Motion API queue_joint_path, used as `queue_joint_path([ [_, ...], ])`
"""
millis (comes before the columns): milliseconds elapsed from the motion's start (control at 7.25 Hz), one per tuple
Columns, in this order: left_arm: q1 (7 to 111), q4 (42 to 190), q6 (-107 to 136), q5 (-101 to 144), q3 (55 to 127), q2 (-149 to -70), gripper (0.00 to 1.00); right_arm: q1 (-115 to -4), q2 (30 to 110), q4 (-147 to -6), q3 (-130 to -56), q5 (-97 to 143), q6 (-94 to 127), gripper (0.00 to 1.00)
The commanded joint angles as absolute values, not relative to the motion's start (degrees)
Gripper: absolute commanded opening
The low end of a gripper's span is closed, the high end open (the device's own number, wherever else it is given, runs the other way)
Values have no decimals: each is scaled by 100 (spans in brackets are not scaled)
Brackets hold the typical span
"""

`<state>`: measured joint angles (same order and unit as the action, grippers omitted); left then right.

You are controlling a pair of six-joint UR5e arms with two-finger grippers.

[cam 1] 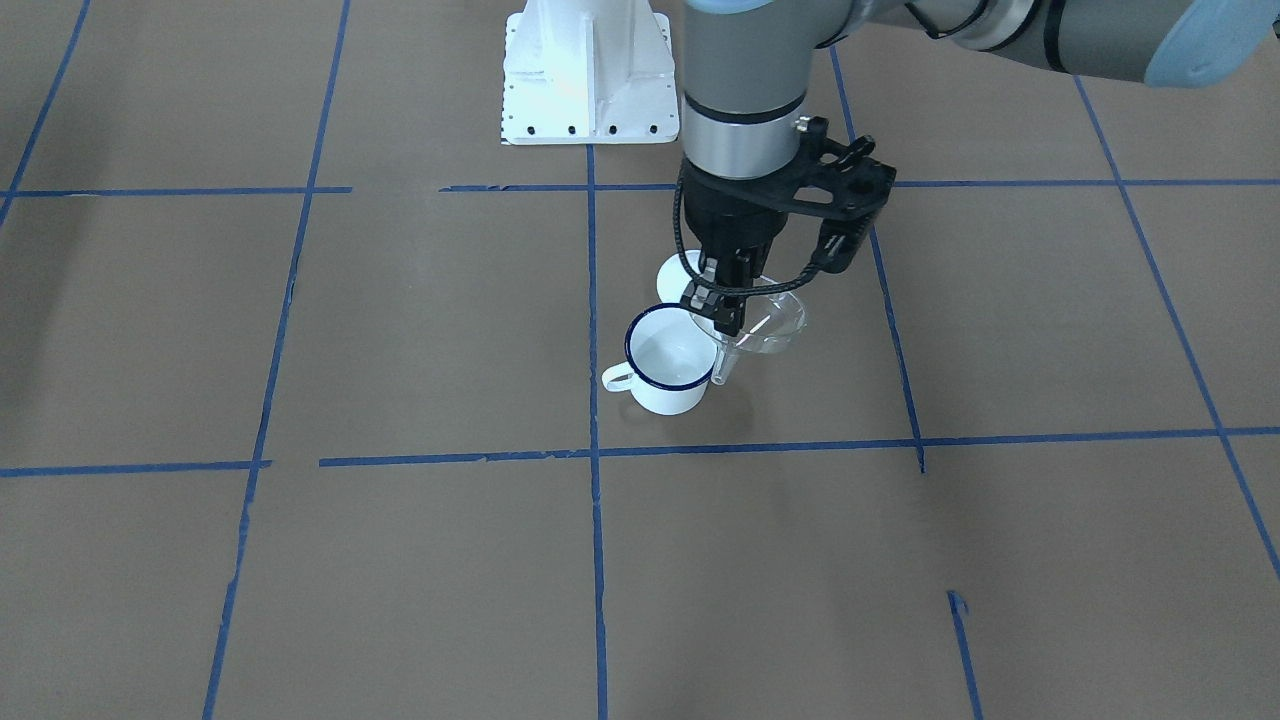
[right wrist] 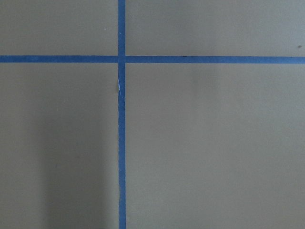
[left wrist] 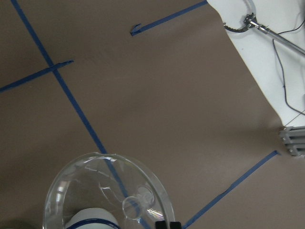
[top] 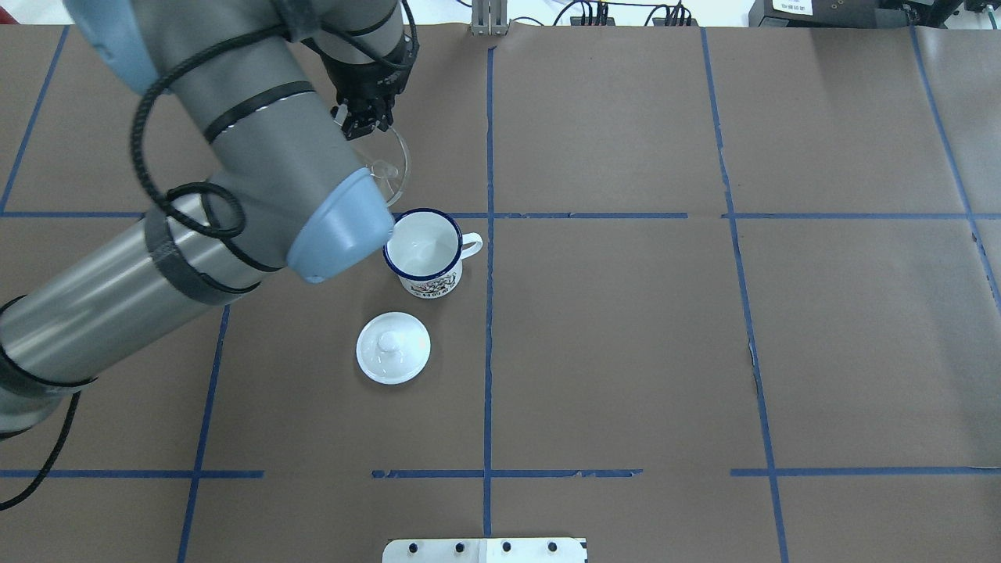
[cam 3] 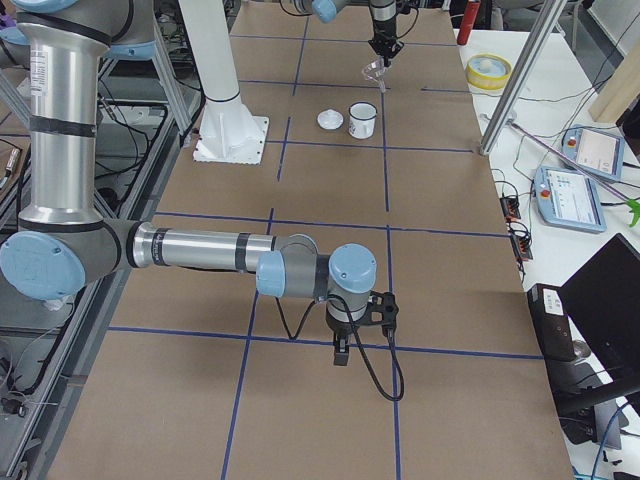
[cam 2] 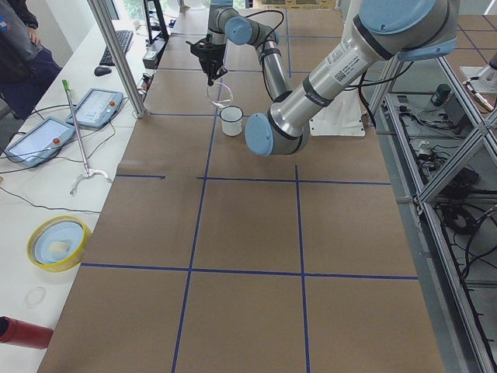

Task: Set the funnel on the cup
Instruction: 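Carry the funnel over the mug and lower it into the mug opening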

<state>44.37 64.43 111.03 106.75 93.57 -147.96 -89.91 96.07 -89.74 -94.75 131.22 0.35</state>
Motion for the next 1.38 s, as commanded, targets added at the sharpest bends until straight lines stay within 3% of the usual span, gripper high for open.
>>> queue_joint_path([
  [0, 4176, 6109, 10558, 10810, 8196, -15432, 0, -8991, 9606, -8974, -9475, 13122, 35, 100],
  [690, 3841, 5871, 9958, 11021, 7902, -15504, 0, -8991, 9606, -8974, -9475, 13122, 35, 100],
  [1241, 3797, 6644, 9870, 11013, 7225, -15556, 0, -8991, 9606, -8974, -9475, 13122, 35, 100],
])
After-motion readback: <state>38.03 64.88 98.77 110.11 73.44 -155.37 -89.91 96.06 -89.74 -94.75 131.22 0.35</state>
